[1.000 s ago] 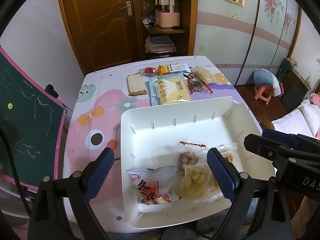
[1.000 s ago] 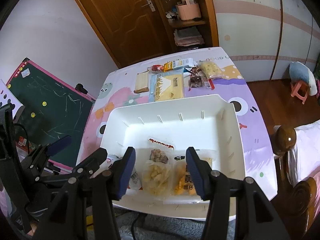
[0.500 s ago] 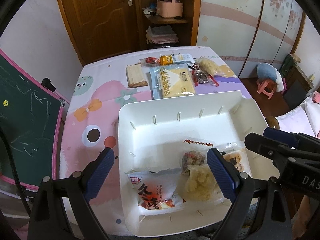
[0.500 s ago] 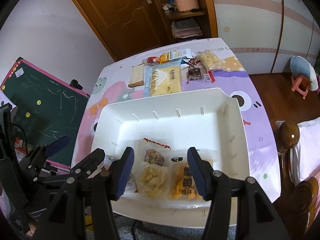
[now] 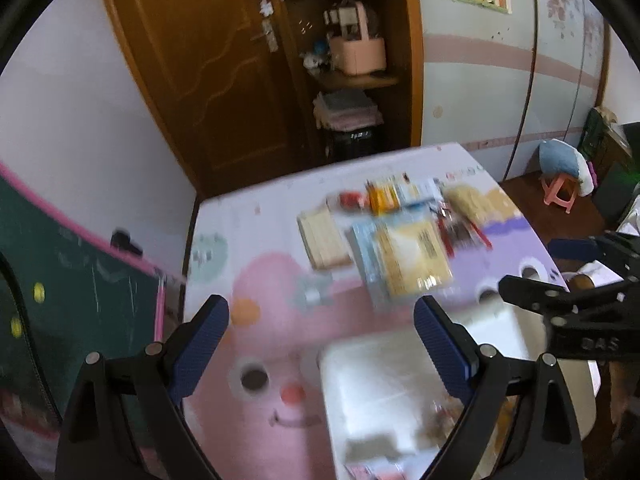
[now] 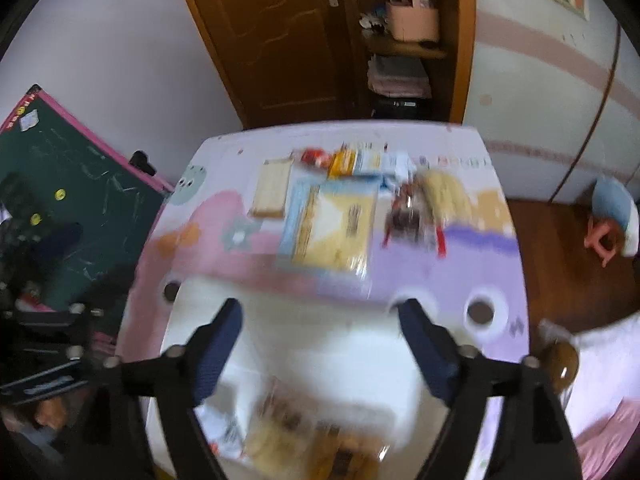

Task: Organize snacks
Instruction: 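Reach left gripper to bread slice pack while right gripper reaches yellow bread bag, then grasp and lift bread slice pack with left gripper while right gripper lifts yellow bread bag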

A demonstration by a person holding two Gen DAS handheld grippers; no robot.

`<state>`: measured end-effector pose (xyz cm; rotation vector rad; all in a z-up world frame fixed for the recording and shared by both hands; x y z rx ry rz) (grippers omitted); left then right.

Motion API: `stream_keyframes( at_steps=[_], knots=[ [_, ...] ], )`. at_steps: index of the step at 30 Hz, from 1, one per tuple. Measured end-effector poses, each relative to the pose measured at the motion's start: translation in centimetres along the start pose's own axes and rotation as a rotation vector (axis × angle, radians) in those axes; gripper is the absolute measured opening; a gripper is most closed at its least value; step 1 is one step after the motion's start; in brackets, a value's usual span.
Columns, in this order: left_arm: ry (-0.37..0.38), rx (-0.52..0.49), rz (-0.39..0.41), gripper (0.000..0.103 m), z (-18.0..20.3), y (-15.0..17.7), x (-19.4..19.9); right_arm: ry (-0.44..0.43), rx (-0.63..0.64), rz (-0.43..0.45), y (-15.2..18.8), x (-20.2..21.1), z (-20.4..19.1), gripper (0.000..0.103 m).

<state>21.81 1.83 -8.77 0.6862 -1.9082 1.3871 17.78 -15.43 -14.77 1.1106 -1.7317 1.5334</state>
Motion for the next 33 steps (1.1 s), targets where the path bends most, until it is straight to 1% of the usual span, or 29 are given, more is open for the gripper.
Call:
stream_keyframes(
  at_steps=[1,3,5,7,8,10,12,17,19,21,24,26,28,30,33],
  knots=[
    [-0.001,-0.007,-0.011,0.096,-0.4,-0.8,-0.7,0.012,-0.008,-0.005,-1.3,-0.9,0.2,0.088],
    [0.014,0.006,-0.041,0.096,-1.3,-2.5,-2.9,0.002,-0.052,-0.023,-3.5,-2.9,0.8,0.093],
    [0.02,0.029,-0.078,0.096,-2.2,-3.6,-5.5,-0.008,-0.088,-0.045,-5.0,-5.4,1.1,0.097],
    [0.029,0.025,-0.111,0.096,-2.6,-4.2,-7.9,-0.007,-0.116,-0.064,-5.9,-8.0,1.4,0.099],
    [0.035,0.017,-0.131,0.096,-2.7,-4.4,-9.1,-0.011,-0.129,-0.084,-6.0,-9.3,1.5,0.1],
    [0.07,0.007,-0.176,0.096,-2.8,-4.5,-11.7,-0.03,-0.165,-0.143,-5.9,-12.1,1.5,0.102],
    [0.077,0.016,-0.209,0.096,-3.2,-4.3,-14.1,-0.028,-0.184,-0.187,-5.6,-14.4,1.3,0.103],
    [0.074,0.066,-0.264,0.096,-4.9,-4.1,-18.4,0.038,-0.157,-0.289,-4.7,-19.1,0.2,0.103],
    [0.084,0.102,-0.289,0.096,-5.5,-3.9,-20.0,0.093,-0.131,-0.332,-4.1,-20.8,-0.3,0.103],
    [0.097,0.142,-0.313,0.096,-5.8,-3.7,-21.4,0.14,-0.099,-0.365,-3.6,-21.9,-0.9,0.103],
    [0.107,0.171,-0.338,0.096,-5.7,-3.3,-23.3,0.197,-0.044,-0.408,-3.1,-22.8,-1.5,0.103],
    [0.112,0.178,-0.356,0.096,-5.1,-3.1,-24.8,0.2,-0.038,-0.429,-2.8,-23.1,-1.7,0.103],
    [0.115,0.183,-0.372,0.096,-4.6,-3.0,-26.0,0.179,-0.05,-0.456,-2.5,-23.4,-1.7,0.101],
    [0.122,0.193,-0.394,0.096,-3.8,-2.6,-27.4,0.154,-0.063,-0.477,-2.0,-23.2,-1.1,0.095],
    [0.132,0.203,-0.408,0.096,-2.7,-2.5,-29.0,0.152,-0.071,-0.475,-1.5,-22.1,0.3,0.091]
  ],
)
Point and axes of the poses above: each gripper's, at about its wrist camera, not at the fingertips, and x roughly against the way its jaws point, z to its right, y to its underside, the point moved 8 cm from there along -x, roughly the way its jaws point, and after that the axes turned 4 degrees about -x, right-handed, at the moved point
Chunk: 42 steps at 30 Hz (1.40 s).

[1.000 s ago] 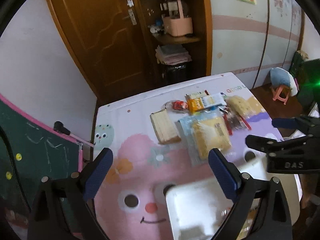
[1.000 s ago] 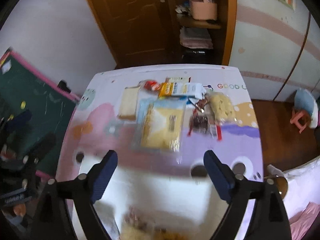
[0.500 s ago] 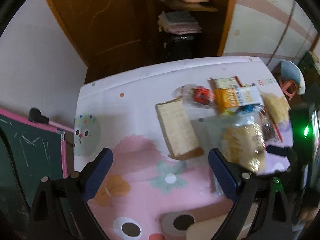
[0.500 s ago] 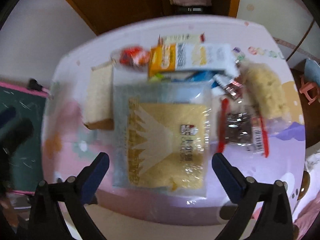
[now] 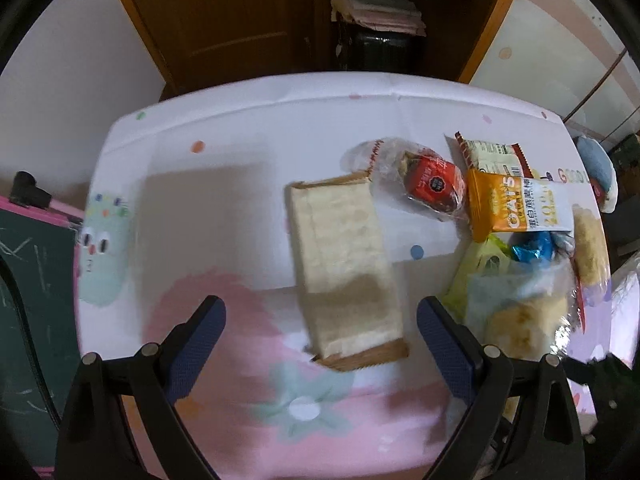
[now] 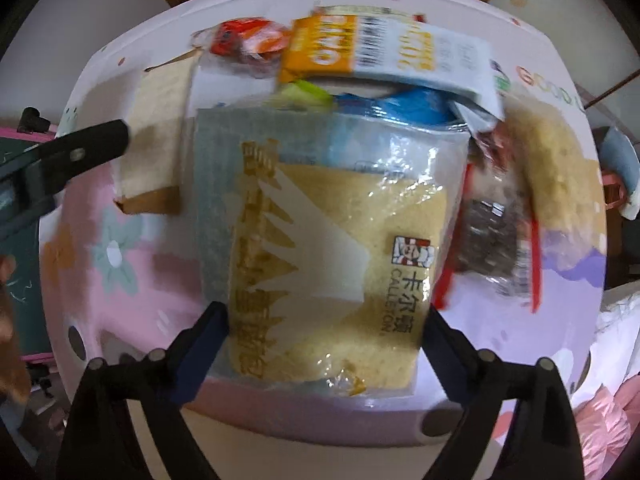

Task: Organize snacks
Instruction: 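Grasp and lift bread slice pack with left gripper while right gripper lifts yellow bread bag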

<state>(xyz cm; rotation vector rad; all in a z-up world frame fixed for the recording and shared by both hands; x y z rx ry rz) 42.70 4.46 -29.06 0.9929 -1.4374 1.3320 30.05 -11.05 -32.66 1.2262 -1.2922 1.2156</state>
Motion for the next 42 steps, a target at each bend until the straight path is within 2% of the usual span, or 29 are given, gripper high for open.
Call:
stream_keyframes(
  at_steps=[2,4,6,7,8,9,10,13,16,17,18,20,21,22,23,24,25,26,27,30,34,38,42],
  knots=[
    [-0.006,0.003,0.0,0.096,0.6,-0.2,-0.8,-0.021,-0.019,0.007,0.3,0.4,0.9,0.088],
    [-0.018,0.0,-0.01,0.096,1.1,-0.2,-1.6,-0.058,-0.036,0.027,0.6,0.8,1.5,0.076],
    [-0.028,-0.006,-0.03,0.095,1.6,0.0,-2.4,-0.102,-0.073,0.05,0.9,1.7,2.2,0.053],
    [-0.027,-0.005,-0.042,0.087,1.6,0.1,-2.7,-0.124,-0.09,0.055,1.0,2.1,2.6,0.046],
    [-0.024,0.005,-0.049,0.08,1.6,0.2,-2.8,-0.142,-0.101,0.059,1.1,2.4,2.9,0.031],
    [-0.014,0.025,-0.06,0.067,1.4,0.3,-3.1,-0.154,-0.103,0.063,1.2,2.6,3.0,0.02],
    [0.001,0.041,-0.074,0.062,1.2,0.4,-3.4,-0.168,-0.102,0.065,1.3,2.7,3.1,0.016],
    [0.002,0.065,-0.068,0.054,0.7,0.4,-3.3,-0.177,-0.084,0.059,1.1,2.4,4.1,0.015],
    [-0.001,0.074,-0.071,0.052,0.5,0.5,-3.2,-0.239,-0.133,0.031,1.0,2.4,4.3,0.023],
    [-0.002,0.076,-0.071,0.052,0.3,0.7,-3.2,-0.251,-0.145,0.027,0.8,2.3,4.7,0.034],
    [-0.002,0.077,-0.074,0.052,0.3,0.8,-3.2,-0.254,-0.146,0.022,0.7,2.1,5.0,0.052],
    [-0.008,0.069,-0.079,0.052,0.4,1.1,-3.0,-0.22,-0.136,0.013,0.1,1.4,5.3,0.07],
    [-0.007,0.066,-0.082,0.052,0.5,1.2,-2.9,-0.207,-0.133,0.015,-0.1,1.0,5.4,0.074],
    [-0.006,0.064,-0.082,0.052,0.6,1.3,-2.8,-0.231,-0.139,0.016,-0.1,0.8,5.1,0.076],
    [-0.005,0.061,-0.082,0.052,0.7,1.5,-2.7,-0.243,-0.143,0.021,-0.3,0.8,4.8,0.073],
    [-0.004,0.056,-0.082,0.052,0.5,1.7,-2.7,-0.244,-0.136,0.028,-0.4,0.8,4.6,0.054],
    [-0.003,0.052,-0.08,0.052,0.5,1.9,-2.7,-0.278,-0.128,0.035,-0.6,1.1,4.3,0.041],
    [-0.003,0.048,-0.078,0.051,0.5,2.1,-2.7,-0.312,-0.128,0.037,-0.6,1.4,3.9,0.029],
    [-0.001,0.041,-0.076,0.051,0.5,2.1,-2.5,-0.313,-0.123,0.041,-0.6,1.7,3.7,0.024],
    [-0.015,0.025,-0.06,0.051,0.5,3.0,-1.9,-0.292,-0.07,0.077,-0.5,3.1,3.1,0.018],
    [-0.024,0.027,-0.011,0.051,0.7,3.7,0.5,-0.258,-0.043,0.158,-0.1,5.9,3.5,0.016],
    [-0.029,0.0,0.084,0.051,1.2,4.3,6.0,-0.247,-0.032,0.275,0.7,10.0,4.5,0.016],
    [-0.014,-0.036,0.201,0.051,1.5,5.6,13.6,-0.27,-0.046,0.429,1.8,16.6,5.9,0.016]
  ],
)
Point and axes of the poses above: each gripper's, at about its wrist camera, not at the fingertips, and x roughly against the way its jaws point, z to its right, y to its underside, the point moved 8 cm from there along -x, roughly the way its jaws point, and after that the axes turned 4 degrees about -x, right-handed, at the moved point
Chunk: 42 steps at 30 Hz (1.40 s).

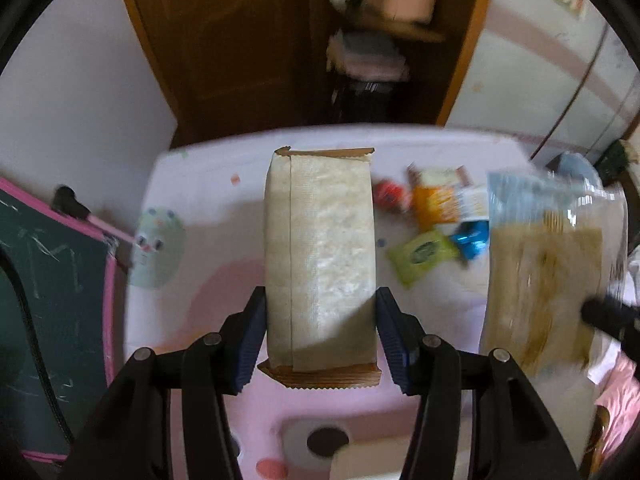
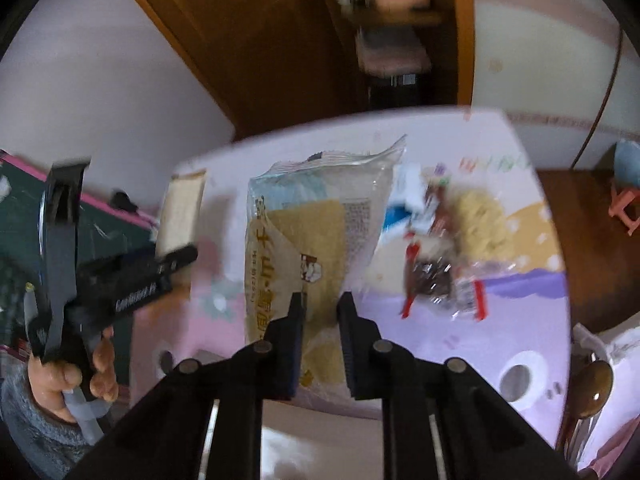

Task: Organize snacks
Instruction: 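Grasp and lift bread slice pack with left gripper while right gripper lifts yellow bread bag, then lower both bread packs into the white tray and open both grippers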

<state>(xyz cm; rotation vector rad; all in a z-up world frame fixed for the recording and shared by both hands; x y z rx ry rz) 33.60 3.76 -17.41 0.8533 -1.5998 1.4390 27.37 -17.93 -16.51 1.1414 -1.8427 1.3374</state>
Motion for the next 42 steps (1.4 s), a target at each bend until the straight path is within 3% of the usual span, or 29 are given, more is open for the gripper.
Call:
stream_keyframes(
  at_steps=[8,13,19,25,30,35,42],
  knots=[
    [0.07,-0.056,0.19,0.052,2.1,2.2,13.7,-0.034,0.038,0.261,0.8,12.5,-2.2,0.016],
    [0.12,-0.085,0.27,0.052,3.4,5.4,19.9,-0.055,0.058,0.355,3.7,17.9,-3.3,0.016],
    [0.168,-0.1,0.32,0.052,5.2,10.3,24.5,-0.12,0.049,0.4,8.1,21.1,-3.6,0.016],
    [0.212,-0.099,0.324,0.052,7.4,14.6,25.2,-0.129,0.042,0.412,11.9,21.9,-3.4,0.016],
    [0.2,-0.088,0.313,0.052,8.4,17.8,23.9,-0.09,0.053,0.414,14.9,21.5,-3.2,0.016],
    [0.146,-0.068,0.247,0.052,8.4,20.3,20.6,-0.085,0.046,0.323,17.5,18.6,-2.9,0.016],
    [0.146,-0.048,0.168,0.052,8.3,22.2,17.9,-0.047,0.036,0.248,19.0,16.0,-2.2,0.016]
  ],
)
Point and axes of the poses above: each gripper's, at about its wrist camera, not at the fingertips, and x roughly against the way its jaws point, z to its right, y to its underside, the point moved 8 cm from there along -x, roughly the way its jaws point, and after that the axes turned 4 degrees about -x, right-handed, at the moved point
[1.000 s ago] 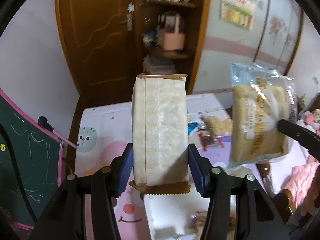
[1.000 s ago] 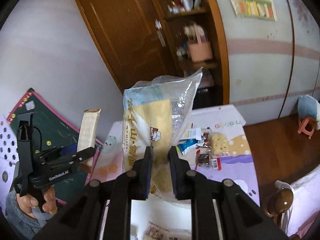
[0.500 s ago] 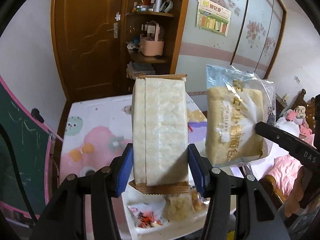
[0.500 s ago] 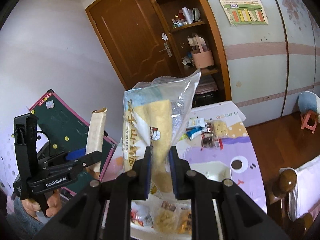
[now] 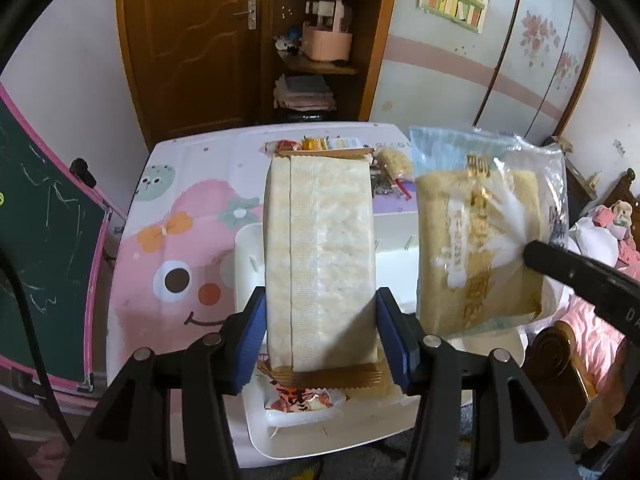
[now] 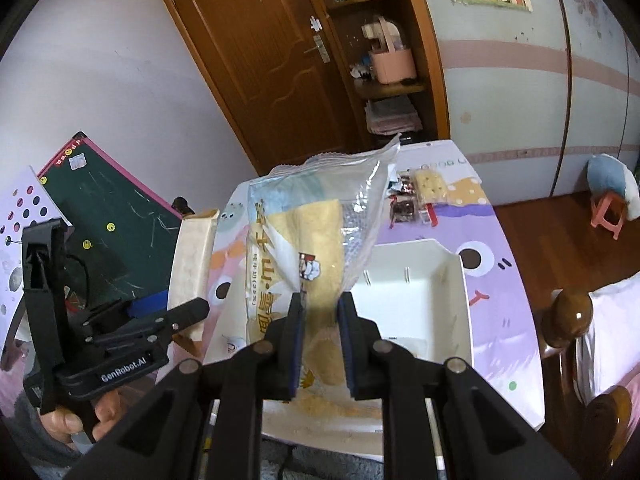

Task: Organize snacks
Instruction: 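Lower both bread packs into the white tray and open both grippers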

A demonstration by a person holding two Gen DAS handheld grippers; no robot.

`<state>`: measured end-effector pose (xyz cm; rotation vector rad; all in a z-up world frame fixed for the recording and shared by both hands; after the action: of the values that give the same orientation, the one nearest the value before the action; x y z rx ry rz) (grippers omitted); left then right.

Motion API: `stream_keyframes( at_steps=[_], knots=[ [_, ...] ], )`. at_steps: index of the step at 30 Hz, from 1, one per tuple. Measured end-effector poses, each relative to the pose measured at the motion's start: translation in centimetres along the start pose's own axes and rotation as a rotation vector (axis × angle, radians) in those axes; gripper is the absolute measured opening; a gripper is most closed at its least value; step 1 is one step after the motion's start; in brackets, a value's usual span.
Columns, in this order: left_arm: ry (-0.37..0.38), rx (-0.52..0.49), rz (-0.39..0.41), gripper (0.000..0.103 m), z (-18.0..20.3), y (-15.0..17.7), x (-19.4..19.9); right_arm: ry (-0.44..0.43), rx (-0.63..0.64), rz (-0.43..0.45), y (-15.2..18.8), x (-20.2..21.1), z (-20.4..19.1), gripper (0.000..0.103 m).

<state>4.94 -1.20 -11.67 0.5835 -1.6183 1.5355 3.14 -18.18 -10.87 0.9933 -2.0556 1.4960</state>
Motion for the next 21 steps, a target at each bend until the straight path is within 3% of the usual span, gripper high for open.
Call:
stream_keyframes(
  at_steps=[8,18,20,21],
  knots=[
    [0.008,0.011,-0.035,0.052,0.0,0.3,-1.2,0.029,0.015,-0.01,0.1,-0.4,-0.2,0.016],
    [-0.003,0.006,-0.065,0.053,0.2,0.6,-2.0,0.055,0.019,-0.099,1.5,-2.3,0.1,0.018],
    [-0.004,0.005,-0.063,0.064,0.3,0.6,-1.9,0.064,0.008,-0.118,1.7,-2.6,0.4,0.021],
    [-0.01,0.01,-0.062,0.079,0.3,0.7,-1.9,0.076,-0.003,-0.122,1.7,-2.7,0.7,0.023]
  ],
)
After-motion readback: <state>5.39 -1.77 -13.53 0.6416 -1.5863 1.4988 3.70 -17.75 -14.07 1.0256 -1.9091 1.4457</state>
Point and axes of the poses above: each gripper's, at about its wrist camera, not at the fingertips, and x roughly against the way its jaws point, z to its right, y to its underside, the point moved 8 cm from there along -x, roughly the way its jaws point, and after that the axes turned 4 degrees about -x, right-handed, at the moved point
